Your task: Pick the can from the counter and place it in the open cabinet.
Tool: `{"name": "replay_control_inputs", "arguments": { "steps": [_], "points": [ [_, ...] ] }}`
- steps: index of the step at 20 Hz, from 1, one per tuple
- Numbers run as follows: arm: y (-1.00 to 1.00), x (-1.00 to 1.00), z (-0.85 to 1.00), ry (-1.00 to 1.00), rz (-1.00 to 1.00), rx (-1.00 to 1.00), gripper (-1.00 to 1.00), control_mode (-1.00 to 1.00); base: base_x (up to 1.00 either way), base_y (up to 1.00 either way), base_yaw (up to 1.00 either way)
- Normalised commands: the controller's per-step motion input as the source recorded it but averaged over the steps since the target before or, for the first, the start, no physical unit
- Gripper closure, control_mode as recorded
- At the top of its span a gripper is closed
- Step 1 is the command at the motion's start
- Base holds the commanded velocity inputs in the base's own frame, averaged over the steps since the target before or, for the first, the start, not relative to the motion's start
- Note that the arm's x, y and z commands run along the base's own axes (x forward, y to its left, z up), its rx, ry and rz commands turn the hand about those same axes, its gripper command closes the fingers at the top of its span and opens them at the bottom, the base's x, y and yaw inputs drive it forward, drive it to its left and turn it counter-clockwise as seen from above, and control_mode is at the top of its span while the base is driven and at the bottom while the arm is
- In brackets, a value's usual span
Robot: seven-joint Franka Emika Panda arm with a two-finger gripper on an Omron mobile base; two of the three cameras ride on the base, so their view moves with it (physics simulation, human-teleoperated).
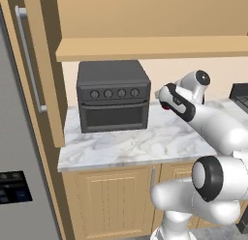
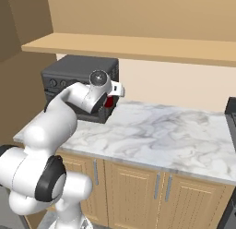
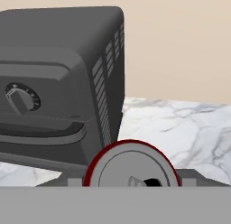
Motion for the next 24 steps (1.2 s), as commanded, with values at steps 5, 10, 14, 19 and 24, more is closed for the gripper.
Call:
{"name": "replay_control_inputs", "arguments": {
  "steps": [5, 10, 14, 19, 24],
  "points": [
    [0.00, 0.00, 0.00, 0.00, 0.00, 0.00, 1.00, 1.00, 0.00, 0.00, 0.00],
    [0.00, 0.00, 0.03, 0.00, 0.00, 0.00, 1.00, -1.00, 0.00, 0.00, 0.00],
    [0.08, 0.00, 0.55, 0.00, -0.08, 0.00, 1.00, -1.00, 0.00, 0.00, 0.00],
    [0.12, 0.00, 0.82, -0.02, -0.13, 0.00, 1.00, -1.00, 0.00, 0.00, 0.00],
    [0.02, 0.00, 0.74, 0.00, -0.09, 0.00, 1.00, -1.00, 0.00, 0.00, 0.00]
  ]
}}
